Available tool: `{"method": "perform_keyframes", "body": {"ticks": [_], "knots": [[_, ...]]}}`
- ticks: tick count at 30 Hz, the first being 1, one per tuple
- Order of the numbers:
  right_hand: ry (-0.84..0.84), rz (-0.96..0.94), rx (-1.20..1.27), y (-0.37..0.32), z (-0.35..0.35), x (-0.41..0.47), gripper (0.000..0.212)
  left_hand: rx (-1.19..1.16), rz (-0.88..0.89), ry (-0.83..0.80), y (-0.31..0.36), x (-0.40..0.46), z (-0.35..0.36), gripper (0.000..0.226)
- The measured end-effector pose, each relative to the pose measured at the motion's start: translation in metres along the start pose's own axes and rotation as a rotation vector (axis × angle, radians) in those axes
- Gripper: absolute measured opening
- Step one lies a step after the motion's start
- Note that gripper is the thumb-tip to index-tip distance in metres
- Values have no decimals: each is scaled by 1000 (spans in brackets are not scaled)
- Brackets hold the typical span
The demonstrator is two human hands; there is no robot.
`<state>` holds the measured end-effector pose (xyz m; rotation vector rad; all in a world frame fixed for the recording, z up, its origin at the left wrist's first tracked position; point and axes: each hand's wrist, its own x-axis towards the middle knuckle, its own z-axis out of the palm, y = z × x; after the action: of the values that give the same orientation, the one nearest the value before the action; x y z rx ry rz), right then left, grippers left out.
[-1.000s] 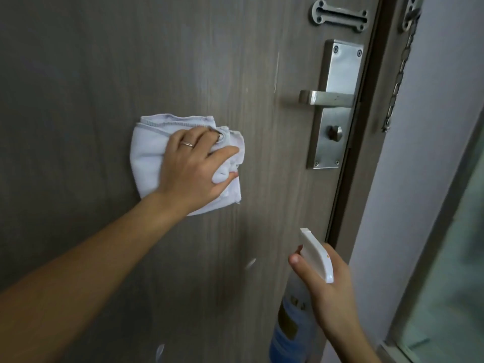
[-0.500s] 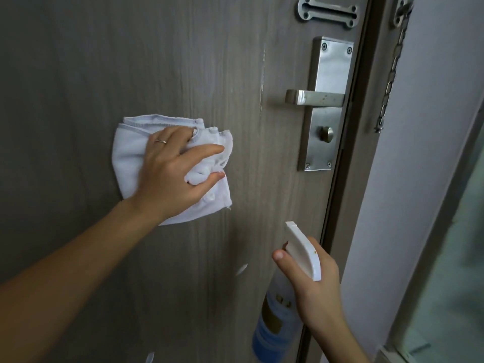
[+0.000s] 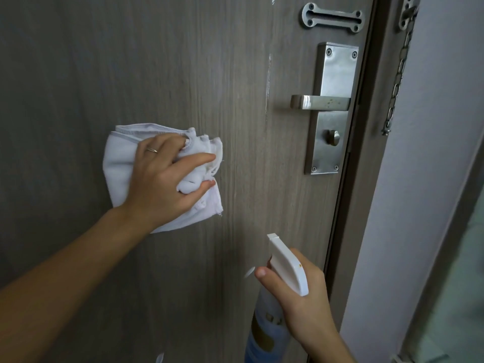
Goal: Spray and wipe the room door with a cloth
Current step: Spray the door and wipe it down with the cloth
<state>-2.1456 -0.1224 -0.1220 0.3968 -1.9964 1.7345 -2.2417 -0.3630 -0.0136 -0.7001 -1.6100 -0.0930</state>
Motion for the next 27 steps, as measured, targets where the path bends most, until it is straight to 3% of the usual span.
{"method": "perform_keyframes", "body": {"ticks": [15,17,20,22,25,27], "knots": [[79,14,-21,13,-15,5,37,313,57,-40,43,10,76,32],[96,13,-14,16,-17,8,36,262,167,-121,58,-25,88,34],[137,3,2,22,-19,9,38,167,423,-404,85,-104,100,31],[146,7,1,24,-20,8,39,137,477,-539,89,-135,100,28],[144,35,-14,28,-24,2,41,163,524,-563,85,-129,98,42],[149,41,-9,28,-27,1,42,189,472,-455,80,-103,95,37]]}}
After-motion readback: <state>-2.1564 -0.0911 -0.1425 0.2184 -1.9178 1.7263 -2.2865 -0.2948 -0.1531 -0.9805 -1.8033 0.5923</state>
